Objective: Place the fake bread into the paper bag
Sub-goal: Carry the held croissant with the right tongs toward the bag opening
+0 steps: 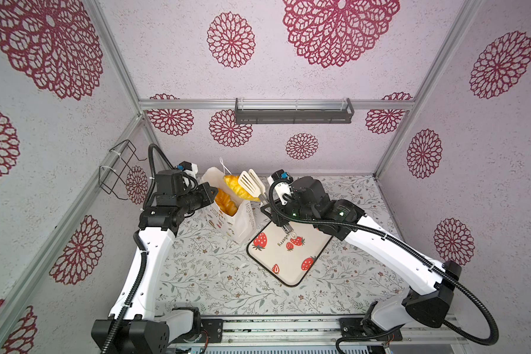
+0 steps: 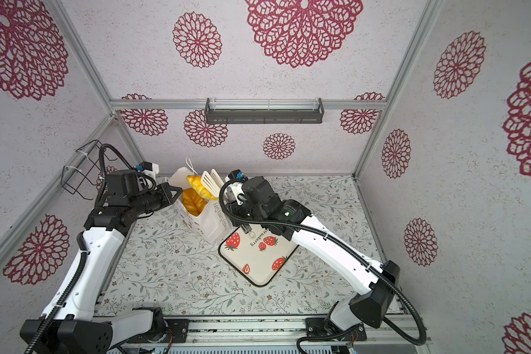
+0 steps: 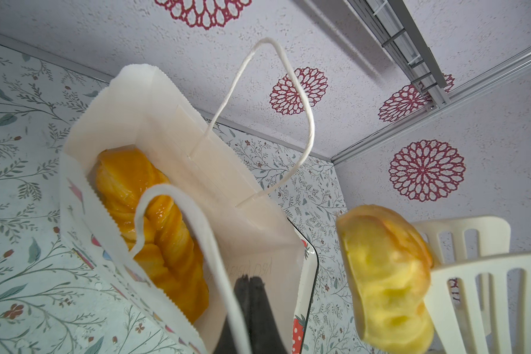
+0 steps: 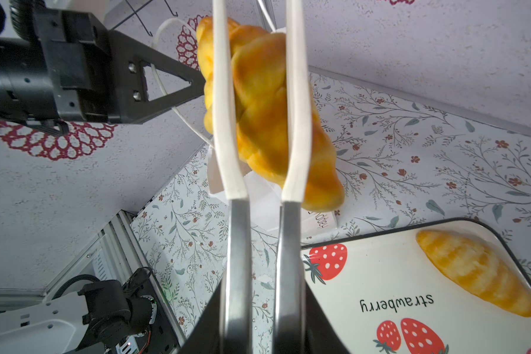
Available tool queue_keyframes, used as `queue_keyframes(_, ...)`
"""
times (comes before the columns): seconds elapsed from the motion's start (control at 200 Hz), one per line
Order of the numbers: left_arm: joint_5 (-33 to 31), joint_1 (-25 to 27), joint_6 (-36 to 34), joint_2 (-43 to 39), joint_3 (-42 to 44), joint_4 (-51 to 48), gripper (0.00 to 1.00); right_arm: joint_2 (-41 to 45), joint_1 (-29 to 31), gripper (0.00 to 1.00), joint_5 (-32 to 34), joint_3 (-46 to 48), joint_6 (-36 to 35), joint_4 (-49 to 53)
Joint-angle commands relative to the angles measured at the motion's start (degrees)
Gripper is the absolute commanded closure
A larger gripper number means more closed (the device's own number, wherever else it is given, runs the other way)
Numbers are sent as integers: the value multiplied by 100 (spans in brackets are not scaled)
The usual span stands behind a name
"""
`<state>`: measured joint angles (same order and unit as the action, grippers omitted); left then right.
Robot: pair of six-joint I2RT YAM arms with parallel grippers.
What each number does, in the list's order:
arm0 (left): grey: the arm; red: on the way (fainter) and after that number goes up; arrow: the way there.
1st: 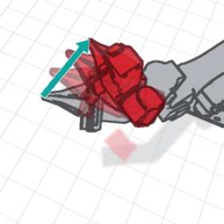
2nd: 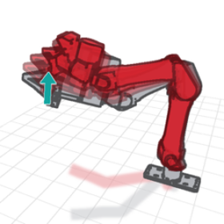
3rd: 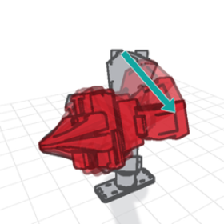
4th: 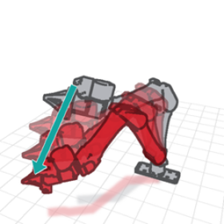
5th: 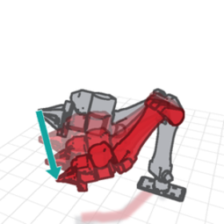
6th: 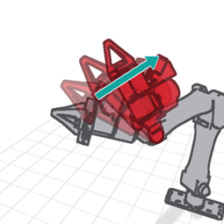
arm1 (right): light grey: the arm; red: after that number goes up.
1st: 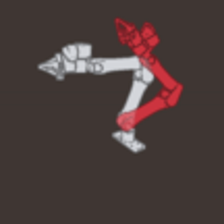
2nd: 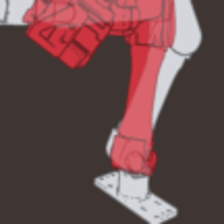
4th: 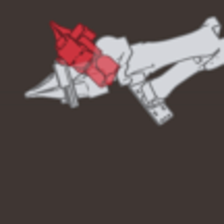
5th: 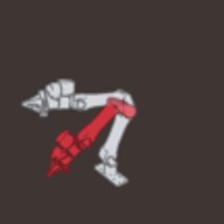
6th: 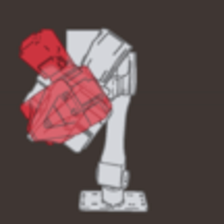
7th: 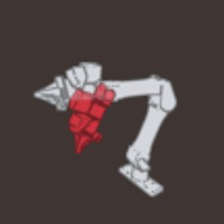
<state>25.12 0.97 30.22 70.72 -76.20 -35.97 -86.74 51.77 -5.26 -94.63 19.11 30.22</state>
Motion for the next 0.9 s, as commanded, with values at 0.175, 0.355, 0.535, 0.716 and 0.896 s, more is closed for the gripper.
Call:
queue_keyframes(0.175, -50, 17, -76, -232, -88, 28, 100, -280, 67, 84, -173, -714, 120, -722)
queue_keyframes(0.355, -56, 13, -86, -260, -71, 15, 100, -611, 70, 84, -386, -988, 345, -922)
queue_keyframes(0.535, -64, 17, -101, -248, -44, 15, 100, -909, 63, 84, -533, -1152, 561, -1103)
queue_keyframes(0.716, -69, 17, -98, -285, 11, 16, 100, -1146, 59, 84, -770, -1162, 789, -1316)
queue_keyframes(0.896, -72, 17, -111, -302, -6, 16, 100, -1325, 36, 84, -793, -1110, 950, -1384)
